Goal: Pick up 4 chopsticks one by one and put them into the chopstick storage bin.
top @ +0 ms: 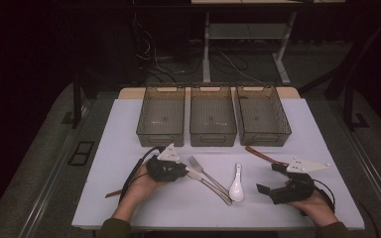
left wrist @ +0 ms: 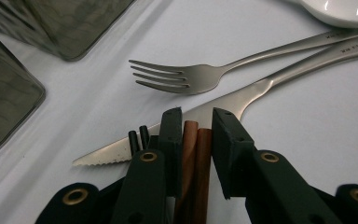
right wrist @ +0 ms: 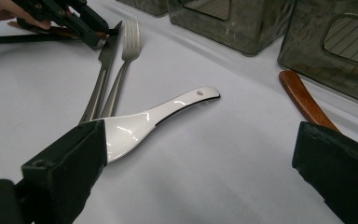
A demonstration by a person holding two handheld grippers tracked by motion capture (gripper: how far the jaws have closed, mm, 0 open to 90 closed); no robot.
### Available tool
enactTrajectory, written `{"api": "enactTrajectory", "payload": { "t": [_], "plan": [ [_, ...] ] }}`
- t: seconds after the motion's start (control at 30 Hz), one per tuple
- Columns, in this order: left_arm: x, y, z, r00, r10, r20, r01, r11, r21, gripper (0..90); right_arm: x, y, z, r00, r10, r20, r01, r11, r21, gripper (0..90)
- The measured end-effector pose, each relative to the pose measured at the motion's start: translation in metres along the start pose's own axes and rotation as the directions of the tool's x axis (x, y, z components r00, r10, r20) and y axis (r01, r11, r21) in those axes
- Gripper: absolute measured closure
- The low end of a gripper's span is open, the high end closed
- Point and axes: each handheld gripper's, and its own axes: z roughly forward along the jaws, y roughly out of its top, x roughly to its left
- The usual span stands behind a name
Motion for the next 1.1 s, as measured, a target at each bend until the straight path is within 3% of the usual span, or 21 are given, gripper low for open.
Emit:
{"api": "enactTrajectory", "payload": {
  "t": [0.33, 1.1],
  "plan": [
    [0.0004, -0.0004, 0.0002, 1.0, 0.004, 0.0, -0.004, 1.0, 0.003, 73.8, 0.0, 0.0, 0.0, 1.0, -0.001, -0.002, 0.001, 1.0, 0.001, 3.0],
    [-0.0015, -0.0005, -0.0007, 0.9999, 0.014, -0.002, -0.014, 0.9998, -0.012, 63.4, -0.0002, -0.0002, -0.0006, 1.0, -0.005, -0.004, 0.005, 1.0, 0.0, 3.0]
  ]
}}
